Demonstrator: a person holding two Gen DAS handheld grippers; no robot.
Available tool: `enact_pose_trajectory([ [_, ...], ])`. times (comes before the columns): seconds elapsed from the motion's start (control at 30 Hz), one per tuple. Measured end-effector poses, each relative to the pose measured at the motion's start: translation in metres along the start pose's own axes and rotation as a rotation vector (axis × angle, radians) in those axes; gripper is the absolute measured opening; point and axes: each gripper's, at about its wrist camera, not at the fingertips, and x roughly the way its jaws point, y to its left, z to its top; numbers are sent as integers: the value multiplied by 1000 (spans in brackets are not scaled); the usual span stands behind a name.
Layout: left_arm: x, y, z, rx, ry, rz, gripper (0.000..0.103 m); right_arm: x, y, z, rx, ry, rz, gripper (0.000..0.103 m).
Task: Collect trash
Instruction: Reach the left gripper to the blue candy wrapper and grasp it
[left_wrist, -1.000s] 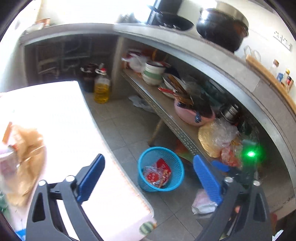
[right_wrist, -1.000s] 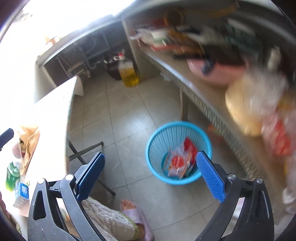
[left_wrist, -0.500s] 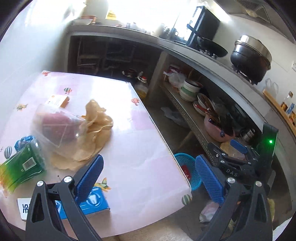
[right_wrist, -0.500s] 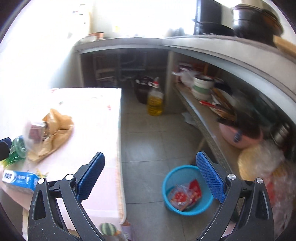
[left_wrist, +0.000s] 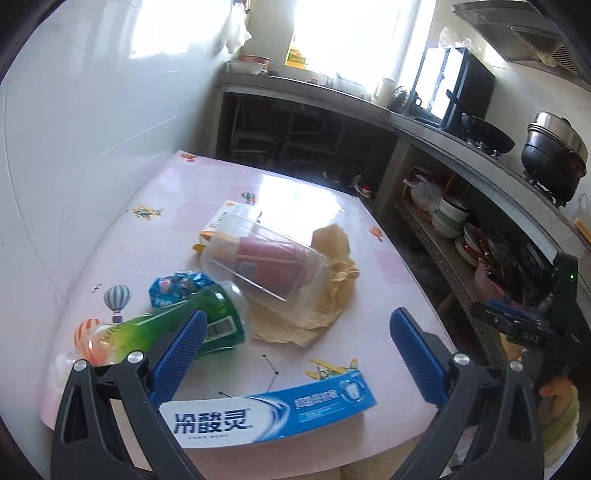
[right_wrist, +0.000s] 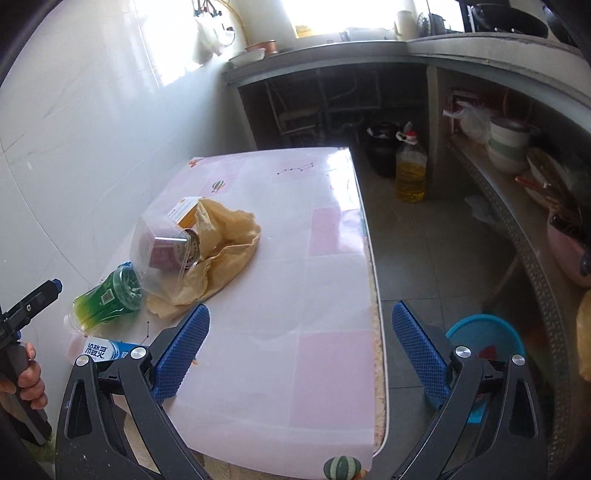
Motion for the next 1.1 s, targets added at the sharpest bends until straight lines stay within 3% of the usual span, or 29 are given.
enact_pose_trajectory([
  [0.1,2,16,7,1,-7,47,97,2,15,-5,-4,20,14,95],
  [0.23,13,37,22,2,41,88,97,4,21,-7,-8,41,30,95],
  [0.4,54,81,52,-127,193,65,97,2,22,-7,7,41,39,95],
  [0.53,99,116,61,-257,355,59,84,-2,21,-6,16,36,40,95],
  [0.77,146,134,50,-246,522,91,77,-9,13,-6,39,25,25,95],
  [0.83,151,137,48,-244,538,110,64,-9,11,-6,45,25,23,95],
  [0.97,157,140,45,-241,550,129,50,-7,10,-6,51,29,22,95],
  [1.03,160,141,44,-244,551,129,34,-5,9,-6,52,34,21,95],
  [1.1,161,145,41,-254,551,130,26,-4,9,-5,53,37,21,95],
])
